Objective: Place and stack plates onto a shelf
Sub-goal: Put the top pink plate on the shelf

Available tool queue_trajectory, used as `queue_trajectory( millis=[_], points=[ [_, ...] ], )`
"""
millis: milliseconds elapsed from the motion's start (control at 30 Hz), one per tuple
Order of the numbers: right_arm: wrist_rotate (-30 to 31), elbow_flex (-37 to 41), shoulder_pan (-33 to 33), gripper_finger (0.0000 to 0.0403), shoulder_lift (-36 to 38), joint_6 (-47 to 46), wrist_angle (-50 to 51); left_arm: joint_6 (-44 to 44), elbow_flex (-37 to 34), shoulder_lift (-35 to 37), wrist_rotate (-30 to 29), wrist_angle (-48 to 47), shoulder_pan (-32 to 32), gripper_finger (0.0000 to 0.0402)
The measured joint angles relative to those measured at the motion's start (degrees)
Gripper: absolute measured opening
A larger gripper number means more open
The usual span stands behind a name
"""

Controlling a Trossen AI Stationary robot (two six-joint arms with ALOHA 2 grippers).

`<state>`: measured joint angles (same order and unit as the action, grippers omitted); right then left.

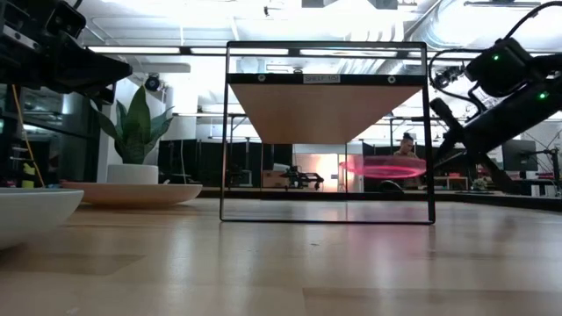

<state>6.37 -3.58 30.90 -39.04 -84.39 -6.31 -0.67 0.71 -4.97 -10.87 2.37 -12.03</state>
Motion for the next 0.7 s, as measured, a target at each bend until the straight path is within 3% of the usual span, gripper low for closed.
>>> queue_trajectory(
  millis=[167, 267, 467, 700],
  points=[
    [-2.53, -0.34, 3.95, 0.0, 5.71, 2.11, 6.93, 0.0, 0.01, 0.0, 0.0, 0.0, -0.01, 0.0001],
    [-3.43, -3.56, 6.29, 0.0, 8.66, 5.1, 19.58, 0.0, 0.01, -0.02, 0.0, 0.0, 0.0, 0.0001],
    [1.55, -17.78, 10.09, 0.0, 10.65, 16.07, 45.89, 0.0, 0.02, -0.02, 0.0, 0.0, -0.01, 0.0001],
    [5.91, -35.35, 12.99, 0.0, 10.61, 27.1, 54.86, 0.0, 0.02, -0.02, 0.0, 0.0, 0.0, 0.0001]
  ],
)
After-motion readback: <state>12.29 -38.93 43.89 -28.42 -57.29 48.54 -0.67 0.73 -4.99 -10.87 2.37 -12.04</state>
